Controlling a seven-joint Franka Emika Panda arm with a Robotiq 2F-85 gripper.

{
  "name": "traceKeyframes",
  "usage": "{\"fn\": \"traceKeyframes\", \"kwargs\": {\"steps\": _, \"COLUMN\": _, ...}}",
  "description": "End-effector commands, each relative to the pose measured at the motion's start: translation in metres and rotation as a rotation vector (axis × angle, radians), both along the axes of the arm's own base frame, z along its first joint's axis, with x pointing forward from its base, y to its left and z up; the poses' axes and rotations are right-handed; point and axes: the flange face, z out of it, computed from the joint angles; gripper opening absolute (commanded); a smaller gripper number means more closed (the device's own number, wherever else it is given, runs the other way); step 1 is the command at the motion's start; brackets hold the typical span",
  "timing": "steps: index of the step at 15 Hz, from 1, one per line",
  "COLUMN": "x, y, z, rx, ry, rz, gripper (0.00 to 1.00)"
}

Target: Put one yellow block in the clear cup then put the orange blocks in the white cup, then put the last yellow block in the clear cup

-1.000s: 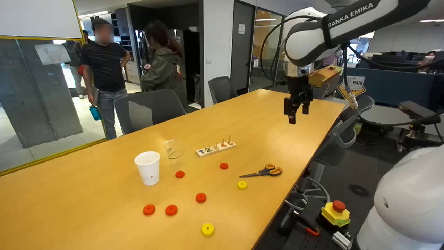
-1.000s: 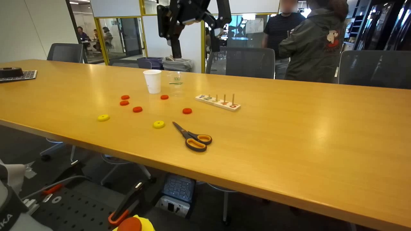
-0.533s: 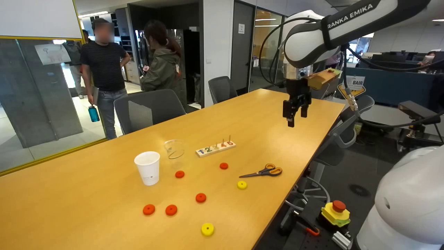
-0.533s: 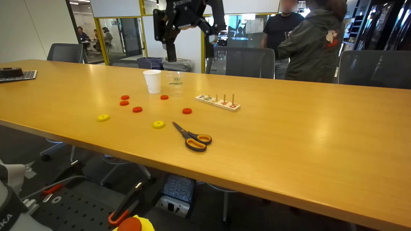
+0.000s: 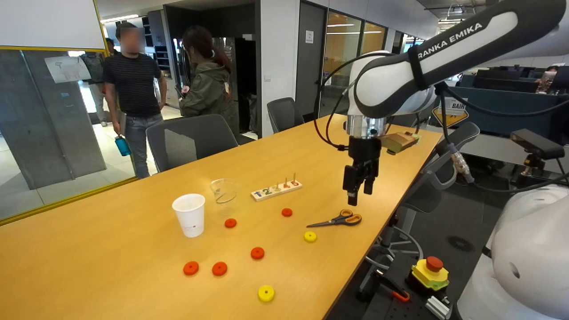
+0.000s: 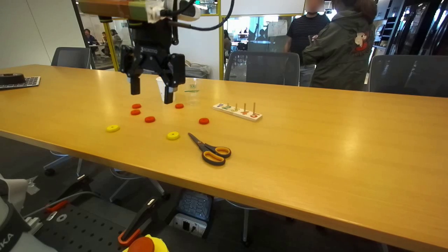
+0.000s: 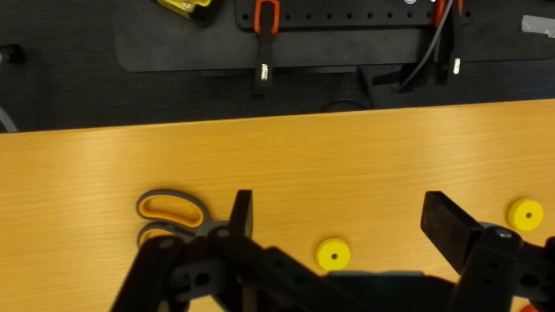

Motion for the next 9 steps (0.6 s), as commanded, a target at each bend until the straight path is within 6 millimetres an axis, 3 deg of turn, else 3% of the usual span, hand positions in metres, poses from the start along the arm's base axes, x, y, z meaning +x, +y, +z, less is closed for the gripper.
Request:
{"fn": "traceKeyframes", "kwargs": {"steps": 1, "x": 0.0, "y": 0.035, "z": -0.019, "rx": 0.016, "ry": -0.072, "rz": 0.015, "gripper": 1.0}}
{"fn": "traceKeyframes", "kwargs": {"steps": 2, "x": 0.015, "y": 0.043, "z": -0.019, "rx": 0.002, "ry": -0.089, "rz": 0.013, "gripper": 1.0}}
{"fn": "traceKeyframes", "kwargs": {"steps": 9, "x": 0.048, "y": 0.098, "z": -0.051, "rx": -0.125, "ry": -0.221, "rz": -0.093, "gripper": 1.0}}
